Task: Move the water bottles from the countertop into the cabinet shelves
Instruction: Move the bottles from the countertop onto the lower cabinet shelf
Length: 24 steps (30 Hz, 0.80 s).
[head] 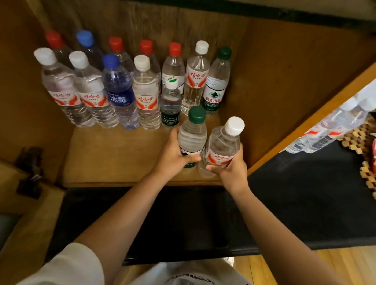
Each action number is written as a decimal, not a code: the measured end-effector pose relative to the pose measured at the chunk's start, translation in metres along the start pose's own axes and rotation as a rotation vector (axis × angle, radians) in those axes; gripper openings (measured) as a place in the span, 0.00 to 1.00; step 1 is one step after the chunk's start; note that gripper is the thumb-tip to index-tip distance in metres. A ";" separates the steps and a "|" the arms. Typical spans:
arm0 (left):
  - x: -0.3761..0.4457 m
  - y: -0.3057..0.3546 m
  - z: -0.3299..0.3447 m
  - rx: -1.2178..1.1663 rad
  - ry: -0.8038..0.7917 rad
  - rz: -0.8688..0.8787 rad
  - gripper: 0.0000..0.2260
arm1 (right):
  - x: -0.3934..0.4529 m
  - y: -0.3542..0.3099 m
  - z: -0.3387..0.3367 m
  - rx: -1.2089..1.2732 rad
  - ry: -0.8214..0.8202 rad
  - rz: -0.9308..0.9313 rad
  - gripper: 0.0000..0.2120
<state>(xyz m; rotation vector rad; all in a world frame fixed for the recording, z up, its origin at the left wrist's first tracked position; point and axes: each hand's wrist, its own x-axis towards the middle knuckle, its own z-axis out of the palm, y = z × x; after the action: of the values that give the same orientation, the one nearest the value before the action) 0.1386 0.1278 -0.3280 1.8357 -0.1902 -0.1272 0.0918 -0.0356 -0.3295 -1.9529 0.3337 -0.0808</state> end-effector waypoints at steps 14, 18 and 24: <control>-0.038 -0.013 -0.002 -0.459 -0.078 -0.447 0.36 | -0.052 -0.012 0.013 1.386 0.084 0.865 0.24; -0.031 -0.003 0.012 -0.644 0.054 -0.491 0.30 | -0.039 -0.018 0.012 1.393 0.083 0.784 0.21; -0.016 0.008 0.025 -0.696 0.136 -0.480 0.27 | -0.015 -0.024 0.015 1.413 0.099 0.788 0.16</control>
<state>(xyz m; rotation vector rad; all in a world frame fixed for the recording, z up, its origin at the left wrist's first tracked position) 0.1179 0.1052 -0.3275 1.1557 0.3592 -0.3541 0.0854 -0.0097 -0.3117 -0.3540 0.8062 0.0911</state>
